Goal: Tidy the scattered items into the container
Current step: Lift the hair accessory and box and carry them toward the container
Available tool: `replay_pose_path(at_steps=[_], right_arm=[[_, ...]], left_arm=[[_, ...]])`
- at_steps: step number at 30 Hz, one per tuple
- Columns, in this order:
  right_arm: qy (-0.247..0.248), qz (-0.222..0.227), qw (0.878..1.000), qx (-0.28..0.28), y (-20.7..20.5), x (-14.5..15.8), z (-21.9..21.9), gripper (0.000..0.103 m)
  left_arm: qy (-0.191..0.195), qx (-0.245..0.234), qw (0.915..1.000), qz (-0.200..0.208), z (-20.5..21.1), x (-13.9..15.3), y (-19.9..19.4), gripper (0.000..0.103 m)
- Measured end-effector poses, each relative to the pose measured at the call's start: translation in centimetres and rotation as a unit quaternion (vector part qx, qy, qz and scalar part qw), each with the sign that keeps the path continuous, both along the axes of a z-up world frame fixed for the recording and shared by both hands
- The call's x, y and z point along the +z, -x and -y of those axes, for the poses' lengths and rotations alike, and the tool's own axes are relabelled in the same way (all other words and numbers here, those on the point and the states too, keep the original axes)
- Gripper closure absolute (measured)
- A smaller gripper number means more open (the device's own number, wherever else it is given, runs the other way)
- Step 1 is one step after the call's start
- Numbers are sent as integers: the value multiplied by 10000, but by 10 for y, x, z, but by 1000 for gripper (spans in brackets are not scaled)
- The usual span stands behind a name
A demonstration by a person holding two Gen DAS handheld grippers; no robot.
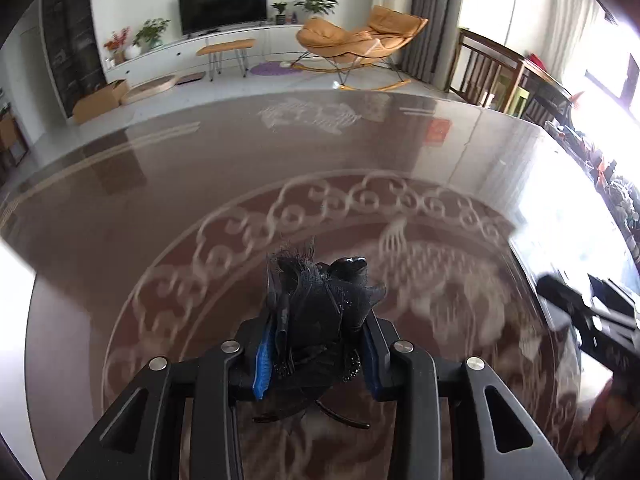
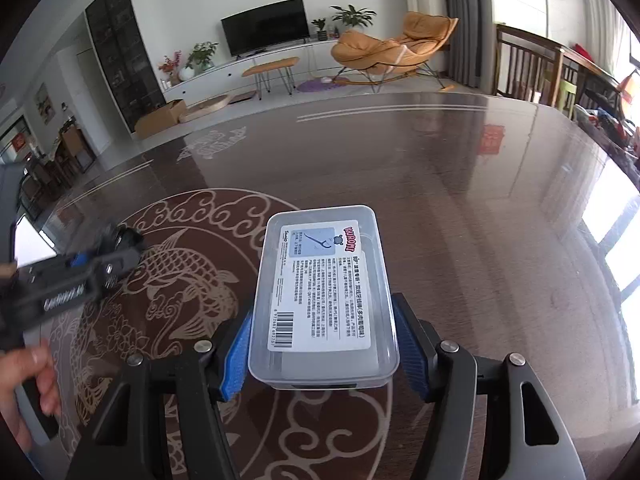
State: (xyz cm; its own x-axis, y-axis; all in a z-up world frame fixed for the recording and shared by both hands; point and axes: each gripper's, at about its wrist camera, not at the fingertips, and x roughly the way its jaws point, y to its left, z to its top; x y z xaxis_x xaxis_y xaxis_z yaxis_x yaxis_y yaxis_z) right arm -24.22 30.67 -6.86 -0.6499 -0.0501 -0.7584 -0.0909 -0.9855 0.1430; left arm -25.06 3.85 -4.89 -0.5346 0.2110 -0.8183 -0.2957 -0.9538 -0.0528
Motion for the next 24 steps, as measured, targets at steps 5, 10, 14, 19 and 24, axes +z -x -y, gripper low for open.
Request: replay_pose_path(at_steps=[5,10,14,19,24], right_arm=[[-3,4,9968,805,-54,-2,38,40],[9,7,9971,758,-95,-3,46,39],[-464,112,9943,955,-91,-4,55,37],[-706,165,9920,1036,-83,-6,59,36],[-734,166,9918,1035,-83,-6,60,36]], left_arm=[[-176,654,9976,-133,45,-5,-110,67],[-50,703,9971,-291,50,-12,-134,39],[148,627,9979,-49,44,-20,-124,0],[283,672,9973,-51,45,-23,-125,0],[285,688,9972,-55,46,-23,-126,0]])
